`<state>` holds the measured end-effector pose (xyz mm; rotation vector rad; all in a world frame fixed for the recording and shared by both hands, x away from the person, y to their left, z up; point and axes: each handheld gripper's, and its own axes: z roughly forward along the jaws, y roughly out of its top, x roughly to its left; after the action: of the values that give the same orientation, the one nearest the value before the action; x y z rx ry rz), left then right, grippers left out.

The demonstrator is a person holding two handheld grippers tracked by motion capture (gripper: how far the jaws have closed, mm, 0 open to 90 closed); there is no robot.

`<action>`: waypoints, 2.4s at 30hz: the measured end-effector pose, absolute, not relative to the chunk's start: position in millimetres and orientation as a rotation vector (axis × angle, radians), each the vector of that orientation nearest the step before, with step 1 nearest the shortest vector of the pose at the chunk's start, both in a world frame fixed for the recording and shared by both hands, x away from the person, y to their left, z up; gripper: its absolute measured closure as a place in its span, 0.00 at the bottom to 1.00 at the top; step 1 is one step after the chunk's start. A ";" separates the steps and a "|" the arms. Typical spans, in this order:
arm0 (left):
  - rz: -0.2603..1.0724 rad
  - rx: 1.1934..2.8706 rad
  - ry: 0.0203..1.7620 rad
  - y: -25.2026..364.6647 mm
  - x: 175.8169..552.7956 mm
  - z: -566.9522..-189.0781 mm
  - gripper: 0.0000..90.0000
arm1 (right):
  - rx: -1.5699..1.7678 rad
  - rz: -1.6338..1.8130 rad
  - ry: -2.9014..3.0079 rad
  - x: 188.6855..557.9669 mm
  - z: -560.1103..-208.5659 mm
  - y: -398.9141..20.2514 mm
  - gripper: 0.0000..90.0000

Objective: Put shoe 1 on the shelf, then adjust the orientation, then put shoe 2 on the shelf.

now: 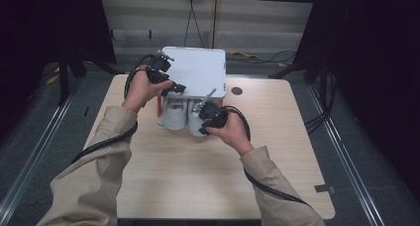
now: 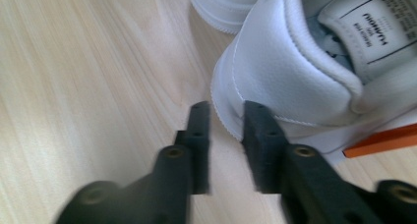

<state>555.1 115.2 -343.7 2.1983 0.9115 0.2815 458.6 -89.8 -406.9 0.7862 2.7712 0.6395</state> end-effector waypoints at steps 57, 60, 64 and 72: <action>0.207 2.287 0.915 129.6 528.8 -331.8 0.21 | 0.985 0.801 2.811 440.8 -397.8 -141.4 0.31; 0.192 2.282 0.933 137.7 521.9 -329.6 0.21 | 1.003 0.791 2.811 437.7 -398.7 -145.2 0.29; 0.196 2.270 0.933 147.8 512.4 -328.8 0.20 | 1.032 0.801 2.813 433.0 -401.9 -152.3 0.26; 0.162 2.277 0.948 168.9 493.0 -334.5 0.20 | 1.069 0.794 2.809 422.2 -404.5 -163.3 0.24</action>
<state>493.0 168.9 -334.5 2.2773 0.9476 0.1617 422.2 -163.3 -404.5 1.0692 2.8085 0.7941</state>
